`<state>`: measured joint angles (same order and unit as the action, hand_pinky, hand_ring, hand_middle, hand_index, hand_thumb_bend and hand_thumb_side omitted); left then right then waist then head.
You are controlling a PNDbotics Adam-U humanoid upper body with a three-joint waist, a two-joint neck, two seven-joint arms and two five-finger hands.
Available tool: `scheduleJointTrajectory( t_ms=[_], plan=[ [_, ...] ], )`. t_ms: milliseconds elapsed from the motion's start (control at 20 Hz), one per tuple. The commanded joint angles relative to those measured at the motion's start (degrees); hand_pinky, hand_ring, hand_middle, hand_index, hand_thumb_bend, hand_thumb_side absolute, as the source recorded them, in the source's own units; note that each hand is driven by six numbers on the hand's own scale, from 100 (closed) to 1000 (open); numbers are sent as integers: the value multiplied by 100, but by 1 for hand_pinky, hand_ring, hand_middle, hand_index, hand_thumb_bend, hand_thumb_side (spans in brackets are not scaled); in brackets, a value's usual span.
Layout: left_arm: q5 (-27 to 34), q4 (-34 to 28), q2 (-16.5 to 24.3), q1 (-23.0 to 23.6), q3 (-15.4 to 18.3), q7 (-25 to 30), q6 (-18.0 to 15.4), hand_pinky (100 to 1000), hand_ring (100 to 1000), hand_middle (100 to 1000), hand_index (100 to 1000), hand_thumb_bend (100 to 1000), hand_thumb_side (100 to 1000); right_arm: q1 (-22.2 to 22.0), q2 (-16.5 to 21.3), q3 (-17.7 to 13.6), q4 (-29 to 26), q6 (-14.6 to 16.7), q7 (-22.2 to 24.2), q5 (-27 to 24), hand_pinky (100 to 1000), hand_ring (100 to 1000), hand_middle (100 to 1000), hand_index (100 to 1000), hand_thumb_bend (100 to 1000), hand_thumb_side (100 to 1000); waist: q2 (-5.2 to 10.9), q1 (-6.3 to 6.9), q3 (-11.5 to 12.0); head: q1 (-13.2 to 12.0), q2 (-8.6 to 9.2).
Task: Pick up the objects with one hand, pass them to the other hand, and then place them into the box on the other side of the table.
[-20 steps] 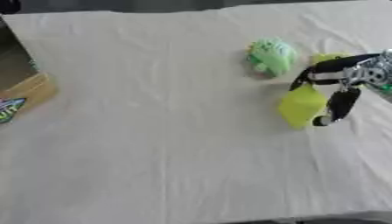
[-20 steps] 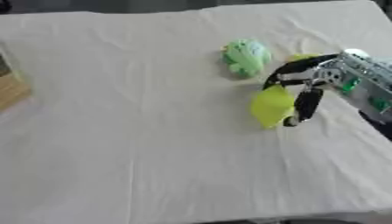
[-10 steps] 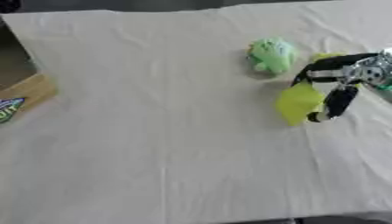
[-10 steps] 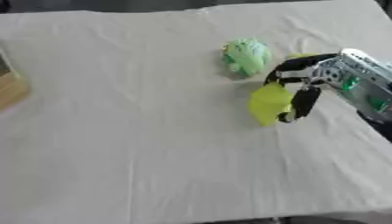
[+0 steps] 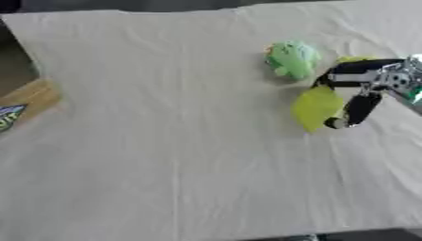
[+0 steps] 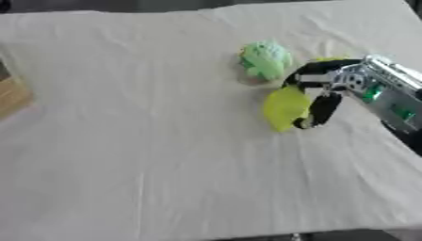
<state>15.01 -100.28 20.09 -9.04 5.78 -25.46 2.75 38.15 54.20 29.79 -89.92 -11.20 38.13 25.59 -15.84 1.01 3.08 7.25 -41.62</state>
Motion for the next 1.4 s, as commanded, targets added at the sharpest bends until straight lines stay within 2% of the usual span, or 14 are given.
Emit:
scheduleJointTrajectory(
  t_ms=[50, 400, 600, 850, 1000, 1150, 1400],
  plan=[
    [28, -108, 91, -14, 41, -8, -18, 500, 741, 704, 812, 217, 938, 23, 152, -101, -36, -62, -155, -78, 875, 739, 594, 582, 240, 100, 85, -13, -9, 12, 35],
    [-3, -129, 159, -43, 44, -5, -15, 501, 742, 705, 813, 213, 932, -252, 272, -514, -634, -492, -700, -480, 859, 697, 545, 543, 135, 102, 114, -20, -30, -4, 47],
    [-47, -156, 285, -96, 16, 27, 15, 502, 742, 705, 812, 207, 927, -450, 311, -762, -1140, -808, -1111, -805, 850, 672, 525, 532, 102, 101, 140, -11, -37, -32, 52],
    [-137, -203, 529, -189, -82, 135, 107, 503, 742, 704, 813, 196, 921, -611, 279, -927, -1602, -1212, -1603, -1271, 835, 634, 505, 526, 100, 118, 185, 6, -42, -36, 42],
    [-259, -268, 833, -339, -227, 313, 236, 506, 744, 705, 815, 177, 911, -653, 108, -947, -1774, -1464, -1958, -1610, 824, 606, 491, 525, 100, 143, 231, 26, -46, -32, 34],
    [-408, -355, 1183, -560, -426, 578, 431, 512, 746, 708, 817, 154, 903, -628, -167, -853, -1898, -1576, -2209, -1861, 817, 594, 486, 526, 100, 154, 278, 48, -46, -31, 27],
    [-769, -542, 1848, -1104, -934, 1202, 943, 535, 753, 717, 823, 121, 880, -521, -756, -626, -1913, -1725, -2545, -1894, 802, 577, 477, 524, 100, 177, 345, 85, -42, -32, 39]
  ],
)
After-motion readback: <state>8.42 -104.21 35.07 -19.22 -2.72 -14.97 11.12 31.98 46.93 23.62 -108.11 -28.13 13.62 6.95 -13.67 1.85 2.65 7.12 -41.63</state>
